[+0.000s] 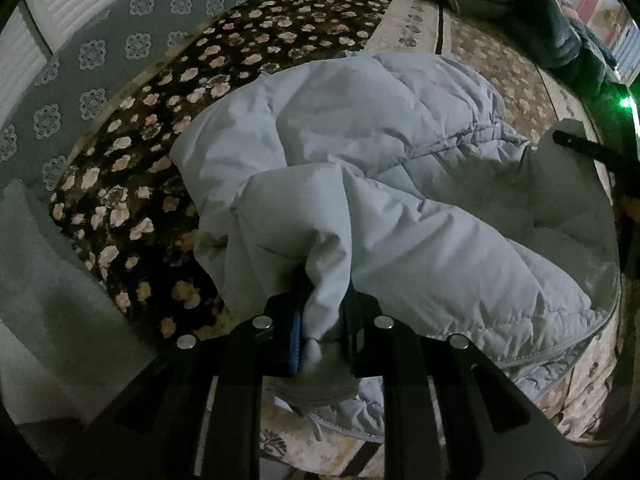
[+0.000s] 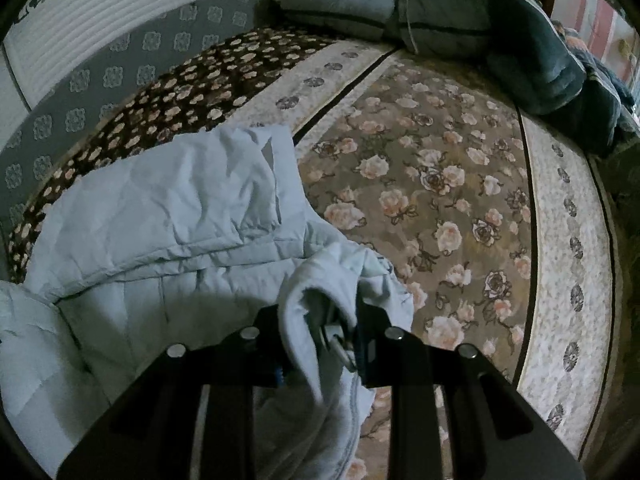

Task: Fold large clothes
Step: 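Grasp the jacket hem with the left gripper while the right gripper grasps the hem corner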

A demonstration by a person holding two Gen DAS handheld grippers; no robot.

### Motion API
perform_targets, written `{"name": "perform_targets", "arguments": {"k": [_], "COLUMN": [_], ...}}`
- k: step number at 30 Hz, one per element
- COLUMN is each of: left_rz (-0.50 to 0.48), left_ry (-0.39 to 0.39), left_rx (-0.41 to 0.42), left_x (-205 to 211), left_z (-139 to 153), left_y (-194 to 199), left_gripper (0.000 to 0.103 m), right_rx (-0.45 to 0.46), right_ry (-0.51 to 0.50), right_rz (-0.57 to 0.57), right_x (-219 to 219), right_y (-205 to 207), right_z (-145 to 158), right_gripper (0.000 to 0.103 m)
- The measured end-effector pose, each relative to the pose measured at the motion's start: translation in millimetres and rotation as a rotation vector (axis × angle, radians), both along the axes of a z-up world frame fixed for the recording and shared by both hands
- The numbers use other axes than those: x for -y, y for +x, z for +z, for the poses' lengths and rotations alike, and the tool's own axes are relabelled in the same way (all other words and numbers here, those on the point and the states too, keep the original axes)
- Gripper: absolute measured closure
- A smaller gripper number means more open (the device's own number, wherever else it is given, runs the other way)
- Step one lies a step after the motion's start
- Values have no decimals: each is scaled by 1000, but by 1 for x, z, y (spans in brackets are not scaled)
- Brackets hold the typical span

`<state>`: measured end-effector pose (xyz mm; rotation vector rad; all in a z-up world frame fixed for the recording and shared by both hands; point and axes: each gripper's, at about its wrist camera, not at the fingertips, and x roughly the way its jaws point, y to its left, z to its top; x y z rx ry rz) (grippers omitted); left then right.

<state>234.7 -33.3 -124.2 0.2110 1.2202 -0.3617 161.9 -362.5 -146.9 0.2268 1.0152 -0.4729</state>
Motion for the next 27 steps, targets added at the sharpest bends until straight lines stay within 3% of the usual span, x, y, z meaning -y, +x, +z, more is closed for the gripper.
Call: {"name": "perform_targets", "arguments": {"k": [9, 22, 27], "left_rz": [-68, -20, 11], "left_ry": [44, -96, -137], "left_rx": [-21, -57, 21], "left_x": [11, -4, -11], "left_z": [-6, 12, 28], "left_y": [7, 40, 45], "left_gripper": [88, 89, 89], "right_rx": [-1, -4, -4], "right_ry": [3, -4, 15], "right_rz": [-29, -64, -26], "right_x": [-9, -11, -2], "right_y": [9, 21, 27], "right_z": [0, 24, 34], "right_gripper": [79, 82, 82]}}
